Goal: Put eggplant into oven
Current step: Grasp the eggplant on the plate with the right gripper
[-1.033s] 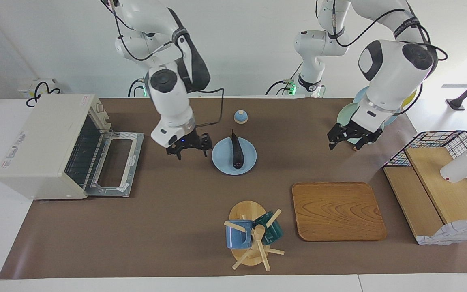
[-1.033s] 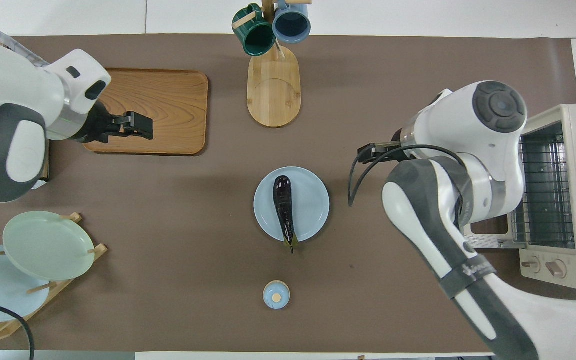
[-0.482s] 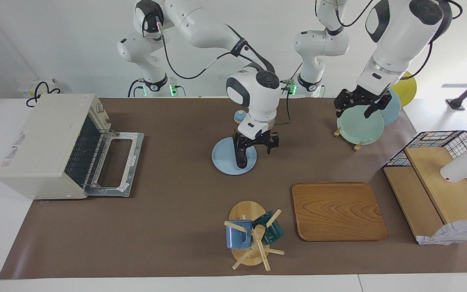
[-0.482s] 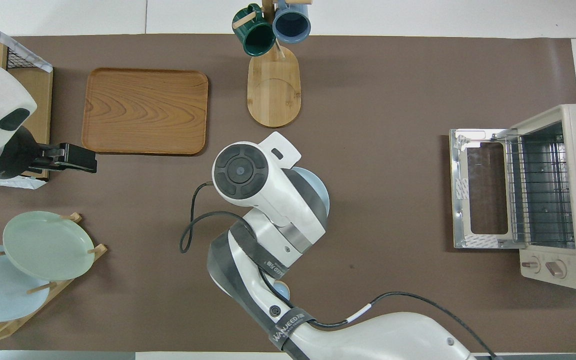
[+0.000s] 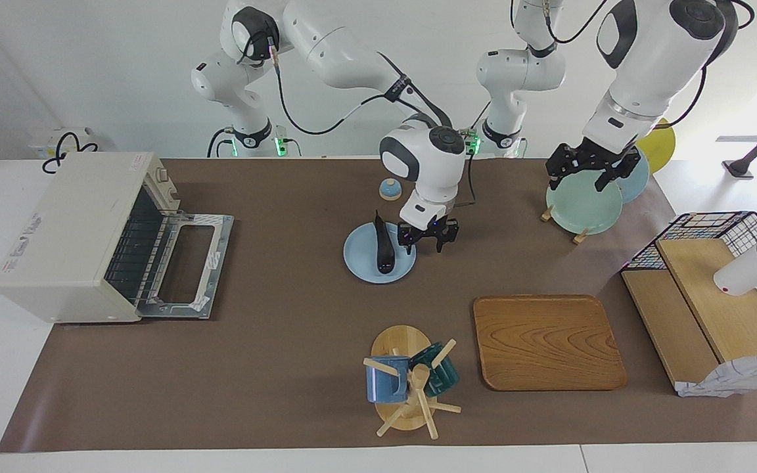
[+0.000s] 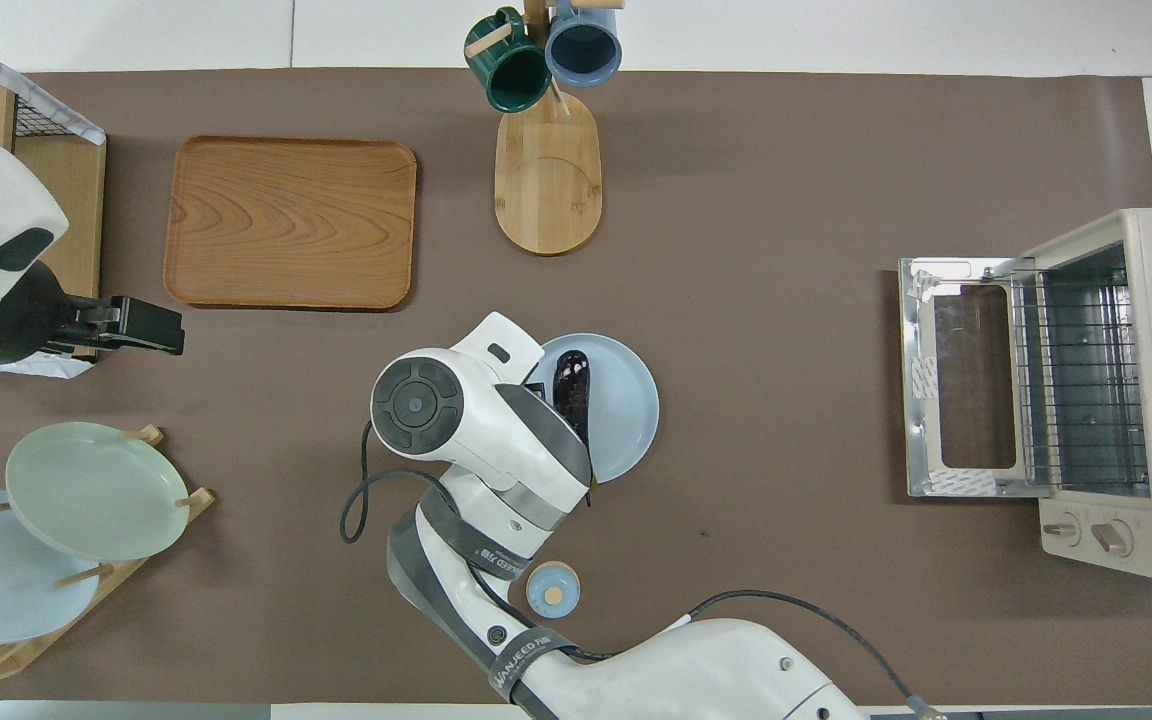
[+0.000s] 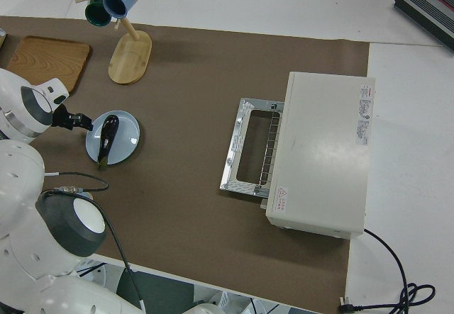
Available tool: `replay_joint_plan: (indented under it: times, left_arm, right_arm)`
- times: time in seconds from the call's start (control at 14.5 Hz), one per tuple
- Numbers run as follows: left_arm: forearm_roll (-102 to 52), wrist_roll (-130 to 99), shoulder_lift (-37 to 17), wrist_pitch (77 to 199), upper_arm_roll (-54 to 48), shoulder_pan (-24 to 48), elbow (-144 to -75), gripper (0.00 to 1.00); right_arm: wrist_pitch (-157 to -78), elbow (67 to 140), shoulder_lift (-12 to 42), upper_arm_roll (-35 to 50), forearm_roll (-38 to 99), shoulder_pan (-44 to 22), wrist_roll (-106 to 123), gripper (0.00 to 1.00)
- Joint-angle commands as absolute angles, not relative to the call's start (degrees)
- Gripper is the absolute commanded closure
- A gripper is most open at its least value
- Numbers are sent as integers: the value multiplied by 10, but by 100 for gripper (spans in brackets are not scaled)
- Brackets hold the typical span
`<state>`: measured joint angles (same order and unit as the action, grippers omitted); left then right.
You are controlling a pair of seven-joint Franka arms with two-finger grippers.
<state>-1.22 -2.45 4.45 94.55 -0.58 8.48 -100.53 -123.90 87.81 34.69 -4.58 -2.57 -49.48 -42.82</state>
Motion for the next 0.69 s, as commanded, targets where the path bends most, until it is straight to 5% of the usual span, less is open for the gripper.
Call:
replay_joint_plan:
  times: [0.0, 0.21, 0.41, 0.62]
  left_arm:
    - [5, -8, 40, 925, -31, 57, -993, 0]
    - [3, -10, 40, 925, -32, 60, -991, 0]
    - [-3, -13, 38, 925, -29, 61, -988, 0]
    - [-5, -15, 38, 925, -29, 61, -989, 0]
  right_arm:
    - [-1258, 910, 343, -49, -59, -506, -446, 34]
    - [-1255, 920, 342, -49, -64, -511, -446, 48]
    - [-1249, 919, 342, -49, -64, -512, -446, 100]
    - [-1239, 918, 341, -50, -64, -512, -446, 100]
